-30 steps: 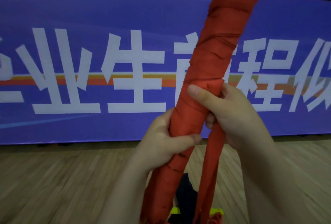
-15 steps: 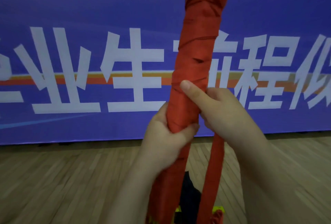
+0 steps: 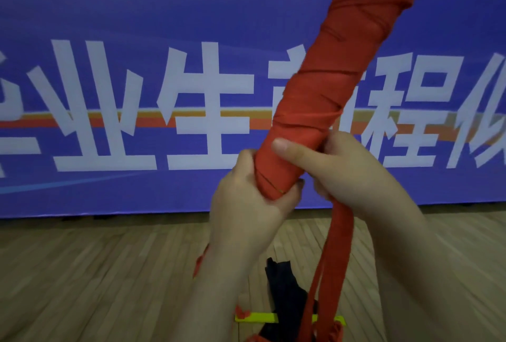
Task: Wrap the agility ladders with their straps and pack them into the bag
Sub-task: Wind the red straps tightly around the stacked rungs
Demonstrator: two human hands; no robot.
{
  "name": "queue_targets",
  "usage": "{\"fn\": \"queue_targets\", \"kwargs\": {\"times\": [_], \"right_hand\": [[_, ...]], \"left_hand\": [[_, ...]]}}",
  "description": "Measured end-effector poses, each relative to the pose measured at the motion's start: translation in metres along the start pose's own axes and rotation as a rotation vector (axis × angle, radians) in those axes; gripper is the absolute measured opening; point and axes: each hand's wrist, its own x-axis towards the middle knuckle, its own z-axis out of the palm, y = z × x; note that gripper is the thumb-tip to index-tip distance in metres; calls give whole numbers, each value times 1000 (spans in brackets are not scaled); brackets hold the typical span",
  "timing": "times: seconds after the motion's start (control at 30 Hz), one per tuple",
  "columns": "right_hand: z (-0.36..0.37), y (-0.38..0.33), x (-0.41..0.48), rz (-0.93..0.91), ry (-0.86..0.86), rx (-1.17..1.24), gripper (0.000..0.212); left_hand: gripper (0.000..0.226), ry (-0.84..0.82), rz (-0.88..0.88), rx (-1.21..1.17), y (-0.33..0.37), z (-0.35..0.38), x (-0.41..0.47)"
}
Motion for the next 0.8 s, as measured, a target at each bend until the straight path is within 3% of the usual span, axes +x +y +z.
{"fn": "queue_targets", "kwargs": {"times": [0.03, 0.07, 0.13, 0.2, 0.23, 0.3, 0.37, 0.47, 0.5, 0.57, 0.63, 0.7, 0.73, 0.8], "right_hand": [[-2, 2, 1, 13, -4, 12, 33], [-5, 3, 1, 28, -13, 37, 34], [-9, 6, 1, 37, -48, 117, 35], [-12, 11, 0, 15, -90, 201, 41], [-12, 11, 0, -4, -82, 223, 40], [-8, 11, 0, -31, -14, 191, 41], [-4, 6, -2, -15, 23, 34, 45], [-6, 1, -5, 41, -18, -112, 34], [-8, 0, -6, 36, -41, -102, 34], [-11, 0, -6, 5, -59, -40, 30], [-13, -1, -6, -14, -59, 83, 27], [-10, -2, -6, -46, -51, 165, 27], [-7, -2, -6, -54, -35, 188, 29], [0, -1, -5, -41, 16, 132, 30]], "left_hand": [[42, 56, 33, 96, 1, 1, -1], [44, 9, 46, 115, 0, -1, 0], [50, -297, -15, -61, -3, -11, 8], [53, -644, -140, -435, -4, -21, 14], [47, -743, -206, -603, -4, -22, 14], [29, -683, -244, -687, -2, -16, 10], [26, -416, -147, -461, 0, -4, 4], [36, -83, -31, -90, 4, 5, -8], [38, -76, -6, -70, 4, 4, -10], [45, -239, 11, -141, 5, -4, -9], [52, -504, -72, -431, 2, -13, -1], [52, -637, -183, -654, -1, -16, 5], [51, -597, -188, -628, -2, -13, 6], [48, -340, -127, -427, 1, 0, 4]]}}
